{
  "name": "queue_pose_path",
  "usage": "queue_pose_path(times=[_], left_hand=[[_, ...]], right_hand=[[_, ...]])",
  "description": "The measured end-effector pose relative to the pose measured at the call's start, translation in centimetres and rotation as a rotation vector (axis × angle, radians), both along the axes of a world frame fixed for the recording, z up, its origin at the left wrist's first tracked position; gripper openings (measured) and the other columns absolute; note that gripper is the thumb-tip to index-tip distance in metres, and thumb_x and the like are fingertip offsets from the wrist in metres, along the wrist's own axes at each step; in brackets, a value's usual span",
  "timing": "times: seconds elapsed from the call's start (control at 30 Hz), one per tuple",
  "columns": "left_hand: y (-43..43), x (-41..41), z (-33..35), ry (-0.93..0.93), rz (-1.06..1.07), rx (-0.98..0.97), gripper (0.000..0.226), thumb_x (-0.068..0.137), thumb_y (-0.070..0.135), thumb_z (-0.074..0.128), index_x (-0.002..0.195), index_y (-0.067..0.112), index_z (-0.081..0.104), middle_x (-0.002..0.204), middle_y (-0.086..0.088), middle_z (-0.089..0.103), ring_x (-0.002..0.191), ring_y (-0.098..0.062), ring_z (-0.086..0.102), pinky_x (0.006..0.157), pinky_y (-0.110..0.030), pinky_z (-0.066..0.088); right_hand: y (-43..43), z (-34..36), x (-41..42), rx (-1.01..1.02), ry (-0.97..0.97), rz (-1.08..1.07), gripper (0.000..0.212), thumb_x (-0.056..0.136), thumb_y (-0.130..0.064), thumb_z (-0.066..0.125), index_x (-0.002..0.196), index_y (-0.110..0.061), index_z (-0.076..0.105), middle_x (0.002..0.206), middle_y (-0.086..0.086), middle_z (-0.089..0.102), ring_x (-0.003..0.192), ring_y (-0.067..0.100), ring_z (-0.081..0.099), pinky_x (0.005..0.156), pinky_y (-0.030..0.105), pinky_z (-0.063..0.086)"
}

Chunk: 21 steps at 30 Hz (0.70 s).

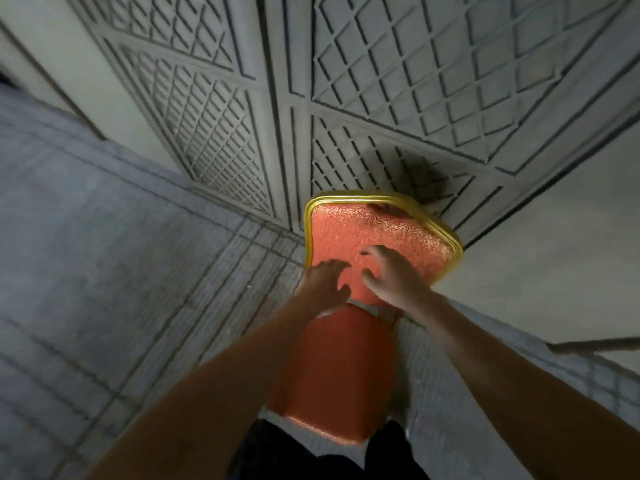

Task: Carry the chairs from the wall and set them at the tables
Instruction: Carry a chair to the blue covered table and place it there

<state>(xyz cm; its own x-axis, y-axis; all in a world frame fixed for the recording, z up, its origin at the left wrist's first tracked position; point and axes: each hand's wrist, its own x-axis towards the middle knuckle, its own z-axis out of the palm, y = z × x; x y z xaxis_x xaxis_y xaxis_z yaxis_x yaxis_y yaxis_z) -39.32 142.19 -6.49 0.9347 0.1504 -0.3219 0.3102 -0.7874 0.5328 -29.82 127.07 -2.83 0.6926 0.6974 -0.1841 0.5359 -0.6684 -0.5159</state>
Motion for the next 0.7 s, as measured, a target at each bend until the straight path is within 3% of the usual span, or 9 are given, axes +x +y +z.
queue_pose_path(times=[0.27,0.7], left_hand=[[-8.9,0.2,3.1,-0.008,0.38,-0.042,0.054,0.091,0.033,0.055,0.144,0.025,0.044,0.149,0.0,0.045,0.138,-0.022,0.04,0.115,-0.045,0.029],[-13.7,6.4,4.3,-0.033,0.611,-0.008,0.055,0.094,0.039,0.053,0.146,0.025,0.041,0.153,-0.001,0.038,0.141,-0.025,0.035,0.115,-0.045,0.027]], right_hand=[[-3.0,2.6,5.4,-0.053,0.006,0.362,0.044,0.092,-0.029,0.061,0.134,-0.017,0.052,0.136,0.002,0.057,0.124,0.021,0.054,0.103,0.036,0.044],[-2.4,4.5,12.0,-0.098,-0.21,0.71,0.035,0.092,-0.023,0.063,0.126,-0.02,0.058,0.133,0.0,0.059,0.125,0.021,0.051,0.102,0.034,0.042]])
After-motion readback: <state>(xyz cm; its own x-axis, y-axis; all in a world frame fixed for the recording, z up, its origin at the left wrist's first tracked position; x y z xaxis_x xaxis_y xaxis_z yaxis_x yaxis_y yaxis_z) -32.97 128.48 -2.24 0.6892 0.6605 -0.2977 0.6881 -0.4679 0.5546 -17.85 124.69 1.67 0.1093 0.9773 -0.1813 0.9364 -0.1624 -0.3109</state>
